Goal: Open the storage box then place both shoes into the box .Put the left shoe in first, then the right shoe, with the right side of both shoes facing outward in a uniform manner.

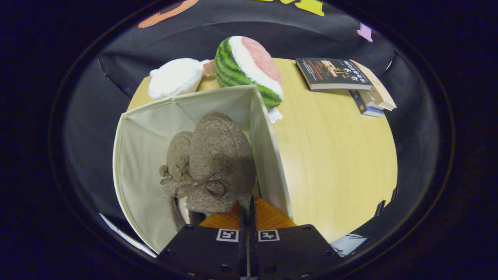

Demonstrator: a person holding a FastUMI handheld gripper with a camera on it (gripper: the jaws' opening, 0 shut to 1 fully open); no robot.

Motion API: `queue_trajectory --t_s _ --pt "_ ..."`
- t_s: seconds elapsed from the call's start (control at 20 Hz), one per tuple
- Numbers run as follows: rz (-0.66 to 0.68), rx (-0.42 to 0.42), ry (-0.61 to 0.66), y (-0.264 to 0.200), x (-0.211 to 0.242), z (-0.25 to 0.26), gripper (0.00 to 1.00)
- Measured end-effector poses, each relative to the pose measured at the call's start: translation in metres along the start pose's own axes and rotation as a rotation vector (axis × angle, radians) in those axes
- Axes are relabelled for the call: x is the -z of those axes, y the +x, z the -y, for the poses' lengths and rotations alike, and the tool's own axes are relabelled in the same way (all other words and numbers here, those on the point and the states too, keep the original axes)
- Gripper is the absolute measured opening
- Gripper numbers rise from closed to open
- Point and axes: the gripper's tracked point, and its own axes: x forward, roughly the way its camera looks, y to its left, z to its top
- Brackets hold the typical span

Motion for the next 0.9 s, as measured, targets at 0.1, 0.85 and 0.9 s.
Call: queue_trajectory --t_s 0.1,0.85,0.9 --pt "-0.001 0.008 0.013 0.000 0.000 0.003 0.11" --pt "0.214 -0.062 -0.117 -0.080 -0.013 0.009 0.89" --pt "0.286 -0.032 -0.115 -0.091 -0.024 0.020 0.91"
